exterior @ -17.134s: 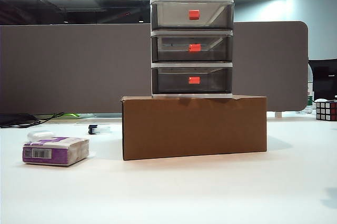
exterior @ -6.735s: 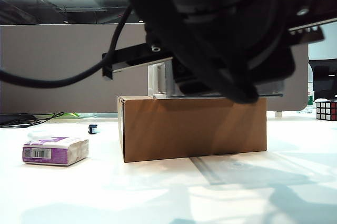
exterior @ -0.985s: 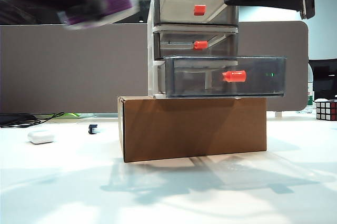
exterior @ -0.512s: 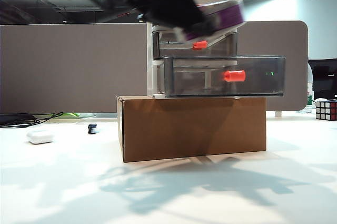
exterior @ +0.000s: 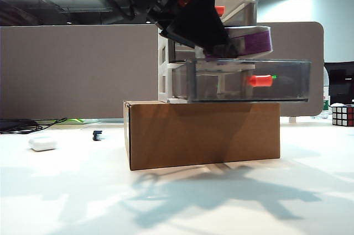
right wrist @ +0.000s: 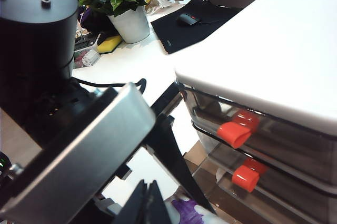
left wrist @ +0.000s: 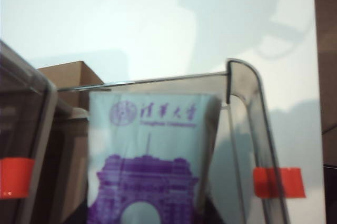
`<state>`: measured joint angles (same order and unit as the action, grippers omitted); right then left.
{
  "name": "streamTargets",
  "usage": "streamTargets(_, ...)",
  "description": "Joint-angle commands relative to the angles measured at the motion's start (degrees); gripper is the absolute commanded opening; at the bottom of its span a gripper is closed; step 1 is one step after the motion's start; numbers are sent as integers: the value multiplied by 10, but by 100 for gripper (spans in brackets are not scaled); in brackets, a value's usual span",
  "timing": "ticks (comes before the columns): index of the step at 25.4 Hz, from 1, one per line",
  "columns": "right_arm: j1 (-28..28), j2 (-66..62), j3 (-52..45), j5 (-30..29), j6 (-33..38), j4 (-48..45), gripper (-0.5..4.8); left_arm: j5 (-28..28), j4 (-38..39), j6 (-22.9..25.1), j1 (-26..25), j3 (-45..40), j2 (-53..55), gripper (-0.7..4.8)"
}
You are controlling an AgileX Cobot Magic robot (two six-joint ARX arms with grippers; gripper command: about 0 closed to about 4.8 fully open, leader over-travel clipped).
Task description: Open the third layer of the drawer on the table, pick up a pack of napkins on the table and put it in, and finally close the drawer.
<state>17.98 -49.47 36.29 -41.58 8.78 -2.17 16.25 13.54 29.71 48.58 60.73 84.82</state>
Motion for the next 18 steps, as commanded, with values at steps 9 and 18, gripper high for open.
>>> streamTargets(9, 0, 2, 4, 2, 7, -11, -6, -16, -3, -22, 1, 2, -1, 314)
streamTargets(18, 0, 0, 4, 31, 6, -16, -6, -21, 23, -24, 1, 2, -2, 314)
